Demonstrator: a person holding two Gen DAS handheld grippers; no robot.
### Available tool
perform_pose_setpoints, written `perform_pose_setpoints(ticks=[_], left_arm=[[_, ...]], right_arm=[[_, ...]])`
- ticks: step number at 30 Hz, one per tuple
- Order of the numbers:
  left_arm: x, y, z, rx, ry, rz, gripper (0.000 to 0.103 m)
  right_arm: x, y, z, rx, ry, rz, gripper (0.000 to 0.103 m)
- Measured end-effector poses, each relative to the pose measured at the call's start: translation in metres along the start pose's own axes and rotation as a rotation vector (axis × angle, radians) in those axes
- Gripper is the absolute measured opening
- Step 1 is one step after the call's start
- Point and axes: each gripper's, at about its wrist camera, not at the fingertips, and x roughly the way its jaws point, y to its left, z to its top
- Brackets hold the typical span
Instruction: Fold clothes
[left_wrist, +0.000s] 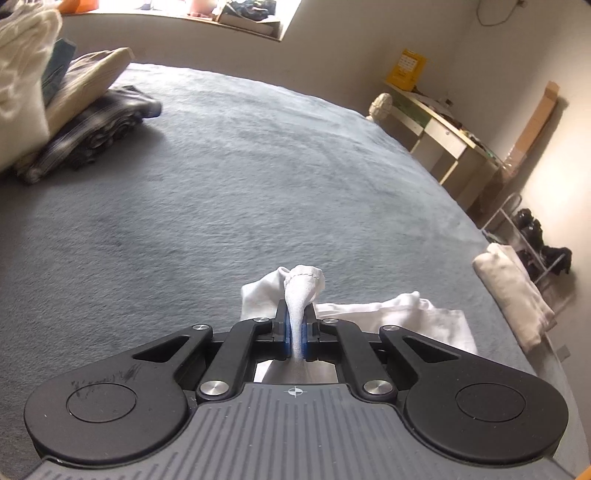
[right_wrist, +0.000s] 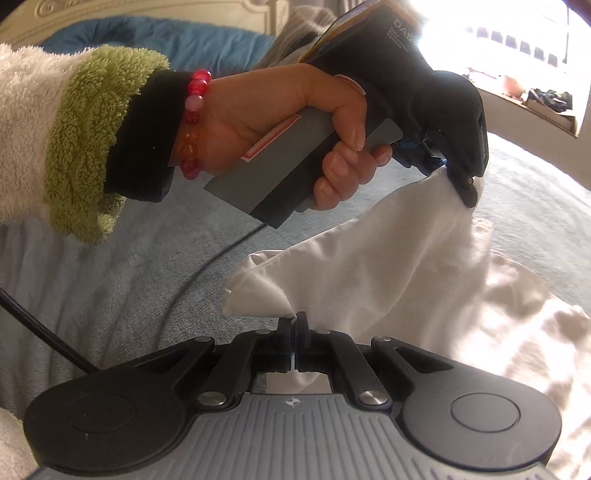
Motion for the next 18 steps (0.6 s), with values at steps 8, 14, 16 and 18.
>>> perform_pose_setpoints(ticks=[8,14,16,18], left_arm=[[0.015,-0.056,0.008,0.07,0.027,-0.016,0.003],[0.033,-0.102,0.013,0.118,0.065,-0.021,0.003],[0.039,-0.117,0.014,0.143,0.078,-0.026,0.003],[0.048,-0.132,0.014,0.171,0.091,-0.028,0.003]], right_arm=[[-0.037,-0.027,-0.017,0.098,-0.066,-0.042,0.0],[-0.061,-0.054,-0.032,0.209,-0.11,-0.098,0.0],[-0.066,-0.062,-0.036,0.255,-0.119,-0.118,0.0],[-0.074,-0.074,-0.04,0.297,-0.128,-0.141,0.0]])
